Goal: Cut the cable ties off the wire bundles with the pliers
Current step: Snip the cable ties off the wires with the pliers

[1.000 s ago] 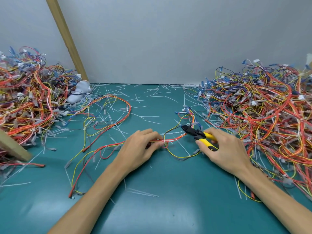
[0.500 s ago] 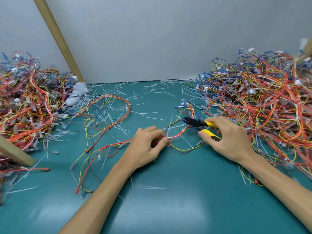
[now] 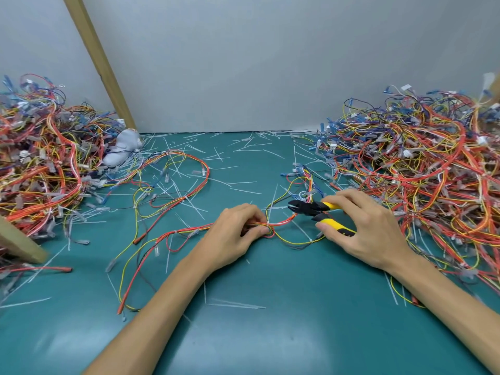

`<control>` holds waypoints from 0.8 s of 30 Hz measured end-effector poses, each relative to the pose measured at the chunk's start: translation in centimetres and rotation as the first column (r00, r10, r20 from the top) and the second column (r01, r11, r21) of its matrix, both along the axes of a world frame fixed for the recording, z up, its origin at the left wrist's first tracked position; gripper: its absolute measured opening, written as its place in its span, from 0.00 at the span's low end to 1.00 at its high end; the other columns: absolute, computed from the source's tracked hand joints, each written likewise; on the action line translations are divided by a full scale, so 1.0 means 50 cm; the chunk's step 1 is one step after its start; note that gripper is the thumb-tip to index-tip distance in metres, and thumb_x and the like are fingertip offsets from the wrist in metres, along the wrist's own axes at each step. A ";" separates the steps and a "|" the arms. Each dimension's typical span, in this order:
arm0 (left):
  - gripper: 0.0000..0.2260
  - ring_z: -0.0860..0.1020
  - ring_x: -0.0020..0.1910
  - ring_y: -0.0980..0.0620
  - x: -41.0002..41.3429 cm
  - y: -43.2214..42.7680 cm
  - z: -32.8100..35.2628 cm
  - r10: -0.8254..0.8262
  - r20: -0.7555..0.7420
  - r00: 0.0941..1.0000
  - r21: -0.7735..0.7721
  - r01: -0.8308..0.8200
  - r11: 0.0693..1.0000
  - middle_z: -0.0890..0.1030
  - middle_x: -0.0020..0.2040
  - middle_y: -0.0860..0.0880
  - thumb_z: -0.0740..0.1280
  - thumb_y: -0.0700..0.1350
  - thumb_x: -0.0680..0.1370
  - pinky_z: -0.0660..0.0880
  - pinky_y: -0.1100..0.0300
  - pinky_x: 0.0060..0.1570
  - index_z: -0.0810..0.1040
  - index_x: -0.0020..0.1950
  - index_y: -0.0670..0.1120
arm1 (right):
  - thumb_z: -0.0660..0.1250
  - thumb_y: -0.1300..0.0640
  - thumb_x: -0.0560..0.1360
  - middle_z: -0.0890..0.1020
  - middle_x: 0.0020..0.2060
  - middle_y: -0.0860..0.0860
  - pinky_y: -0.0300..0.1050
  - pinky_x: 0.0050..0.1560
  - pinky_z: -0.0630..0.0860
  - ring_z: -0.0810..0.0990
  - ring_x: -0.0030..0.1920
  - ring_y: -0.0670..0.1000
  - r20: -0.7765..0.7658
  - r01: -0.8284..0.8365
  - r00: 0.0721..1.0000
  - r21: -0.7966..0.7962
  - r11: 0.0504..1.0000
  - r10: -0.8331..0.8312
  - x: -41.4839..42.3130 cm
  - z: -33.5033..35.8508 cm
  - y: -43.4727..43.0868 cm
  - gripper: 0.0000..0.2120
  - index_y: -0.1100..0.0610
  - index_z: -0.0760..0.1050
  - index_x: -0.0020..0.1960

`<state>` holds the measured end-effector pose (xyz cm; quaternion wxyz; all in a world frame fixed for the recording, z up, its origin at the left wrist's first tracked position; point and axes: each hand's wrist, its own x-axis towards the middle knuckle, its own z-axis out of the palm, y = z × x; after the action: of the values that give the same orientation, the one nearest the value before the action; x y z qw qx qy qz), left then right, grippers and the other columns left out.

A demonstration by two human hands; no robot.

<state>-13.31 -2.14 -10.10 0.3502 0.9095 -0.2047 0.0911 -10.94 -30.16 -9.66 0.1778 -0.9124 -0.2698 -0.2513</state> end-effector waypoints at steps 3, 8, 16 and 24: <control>0.03 0.73 0.37 0.58 -0.001 0.006 0.003 0.001 -0.011 1.000 -0.023 -0.001 1.000 0.78 0.39 0.56 0.71 0.45 0.76 0.66 0.71 0.37 0.78 0.47 0.48 | 0.64 0.37 0.74 0.77 0.52 0.47 0.48 0.44 0.78 0.79 0.51 0.51 0.019 -0.008 1.000 -0.005 1.000 0.008 -0.003 0.001 0.000 0.22 0.52 0.78 0.59; 0.01 0.75 0.37 0.59 -0.004 0.002 0.005 0.006 -0.005 1.000 -0.027 -0.006 1.000 0.80 0.39 0.55 0.70 0.45 0.76 0.67 0.70 0.38 0.81 0.45 0.49 | 0.65 0.40 0.75 0.78 0.50 0.50 0.49 0.51 0.75 0.79 0.50 0.53 0.091 -0.074 0.993 -0.014 0.997 0.074 -0.015 0.009 0.007 0.22 0.54 0.79 0.60; 0.04 0.72 0.38 0.58 -0.007 -0.008 0.007 0.028 0.138 0.990 0.003 -0.029 1.000 0.78 0.38 0.55 0.71 0.45 0.76 0.66 0.65 0.41 0.80 0.43 0.47 | 0.64 0.36 0.72 0.78 0.48 0.42 0.46 0.45 0.77 0.79 0.48 0.48 -0.082 -0.045 0.996 -0.005 0.999 0.044 -0.036 0.014 0.035 0.21 0.48 0.80 0.57; 0.02 0.72 0.41 0.57 -0.006 -0.015 0.002 -0.014 0.216 0.976 0.100 -0.008 0.995 0.76 0.40 0.58 0.70 0.47 0.77 0.63 0.63 0.43 0.80 0.44 0.50 | 0.64 0.37 0.73 0.78 0.50 0.45 0.47 0.50 0.77 0.77 0.51 0.49 -0.093 -0.117 0.989 -0.052 0.992 0.112 -0.030 0.007 0.031 0.22 0.50 0.78 0.58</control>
<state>-13.63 -2.90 -9.98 0.2800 0.9102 -0.2473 0.1786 -12.44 -28.61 -9.33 0.1776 -0.9105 -0.3206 -0.1916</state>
